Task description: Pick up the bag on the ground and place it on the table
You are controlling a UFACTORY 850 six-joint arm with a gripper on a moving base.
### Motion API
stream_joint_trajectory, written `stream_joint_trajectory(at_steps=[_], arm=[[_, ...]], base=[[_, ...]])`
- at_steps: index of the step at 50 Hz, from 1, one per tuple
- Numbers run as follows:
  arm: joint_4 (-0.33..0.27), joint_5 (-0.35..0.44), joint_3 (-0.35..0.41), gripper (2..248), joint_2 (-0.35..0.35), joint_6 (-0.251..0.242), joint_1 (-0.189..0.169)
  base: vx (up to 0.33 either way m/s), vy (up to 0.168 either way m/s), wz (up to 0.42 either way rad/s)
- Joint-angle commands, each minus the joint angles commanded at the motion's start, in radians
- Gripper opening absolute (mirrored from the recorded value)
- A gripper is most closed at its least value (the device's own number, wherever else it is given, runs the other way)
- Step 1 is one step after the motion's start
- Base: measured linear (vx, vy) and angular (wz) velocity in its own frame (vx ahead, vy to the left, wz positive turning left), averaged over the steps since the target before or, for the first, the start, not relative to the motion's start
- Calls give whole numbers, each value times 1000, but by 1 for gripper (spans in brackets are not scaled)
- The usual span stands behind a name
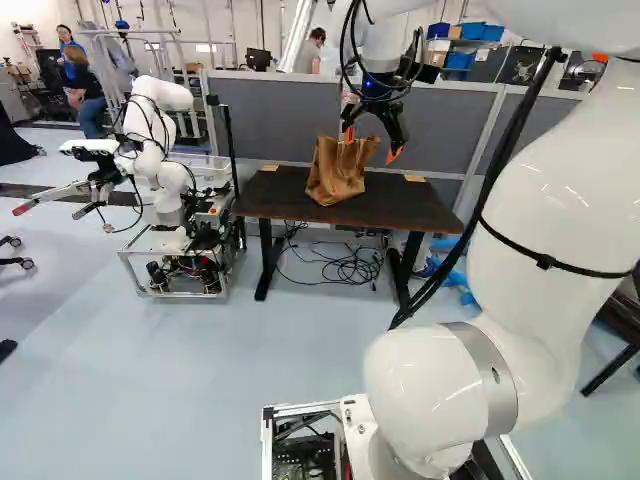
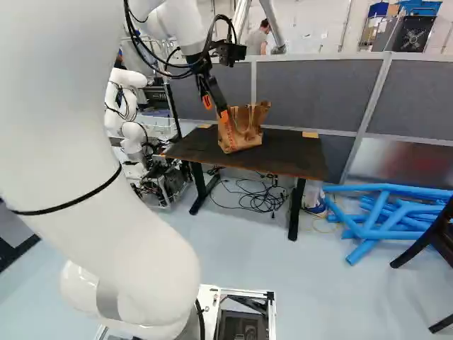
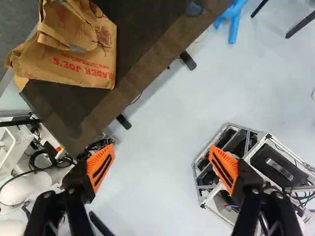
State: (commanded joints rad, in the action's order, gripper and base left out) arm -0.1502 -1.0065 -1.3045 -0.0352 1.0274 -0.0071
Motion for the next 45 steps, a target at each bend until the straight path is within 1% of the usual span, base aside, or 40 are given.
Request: stream_joint_trajectory(at_steps=[23, 45], arm=[[4, 50, 33, 247, 8, -27, 0], [12, 154, 99, 247, 26, -84, 1]], base=[[0, 0, 0], [0, 0, 0]])
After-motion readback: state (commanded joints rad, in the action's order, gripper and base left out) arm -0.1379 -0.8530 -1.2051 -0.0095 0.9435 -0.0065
